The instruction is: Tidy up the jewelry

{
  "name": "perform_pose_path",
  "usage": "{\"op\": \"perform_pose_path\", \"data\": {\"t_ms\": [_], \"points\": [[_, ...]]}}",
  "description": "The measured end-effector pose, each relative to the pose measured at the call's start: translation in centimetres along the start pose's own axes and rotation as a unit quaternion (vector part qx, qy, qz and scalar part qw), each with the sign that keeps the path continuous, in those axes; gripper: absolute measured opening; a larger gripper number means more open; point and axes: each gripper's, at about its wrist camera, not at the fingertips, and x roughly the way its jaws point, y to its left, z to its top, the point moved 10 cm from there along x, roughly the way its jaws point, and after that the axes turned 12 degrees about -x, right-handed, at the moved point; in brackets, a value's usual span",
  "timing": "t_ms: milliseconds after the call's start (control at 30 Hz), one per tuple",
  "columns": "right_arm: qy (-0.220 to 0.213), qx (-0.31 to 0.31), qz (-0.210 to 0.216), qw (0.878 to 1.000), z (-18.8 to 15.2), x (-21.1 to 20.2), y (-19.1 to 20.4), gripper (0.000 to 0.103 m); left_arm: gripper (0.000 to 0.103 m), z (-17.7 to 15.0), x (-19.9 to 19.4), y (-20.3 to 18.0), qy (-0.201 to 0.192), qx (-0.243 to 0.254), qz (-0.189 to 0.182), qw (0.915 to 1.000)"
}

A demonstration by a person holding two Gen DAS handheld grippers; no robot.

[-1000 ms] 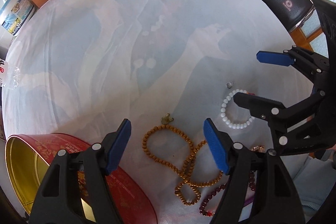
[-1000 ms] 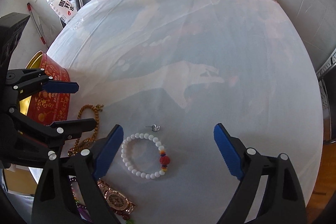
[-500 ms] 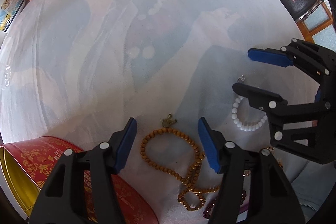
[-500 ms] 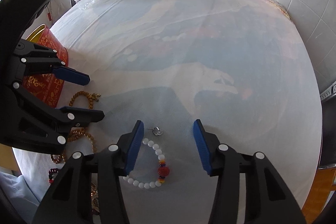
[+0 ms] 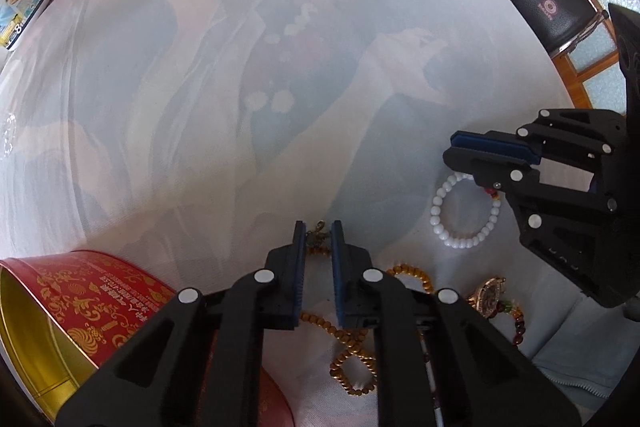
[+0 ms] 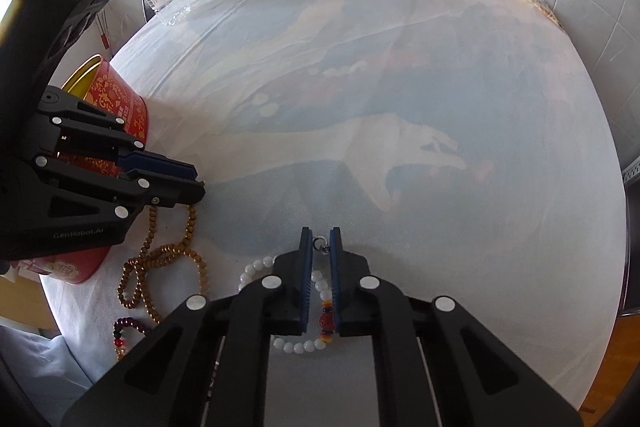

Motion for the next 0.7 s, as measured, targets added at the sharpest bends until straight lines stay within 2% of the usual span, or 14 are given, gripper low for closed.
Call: {"op": "perform_pose_path", "data": {"t_ms": [200,367,467,700], "points": [[-0.05,0.008,0.008,0.999,1.4,-4.0,0.0,0.01,0.013,0.5,-4.1,1.8,-0.049,-0.025,-0.021,0.9983],[-0.088,0.012,0.013,0.996,2.8,-7.5,0.9,0.01,0.013,0.3,-8.4,3.1,-0.104,-0.041,-0.03,0.9932],[-0.108,0.005,0.017,0.994,3.8,-9.3,2.4,0.01,0.013,0.1,-10.6,3.6,-0.142,-0.049,-0.023,0.9884],[-0.15,-0.029,0.047,0.987,6.7,-12.6,8.1,0.01,0.013,-3.5,-16.3,8.9,-0.195,-0.101,-0.007,0.9755]]}}
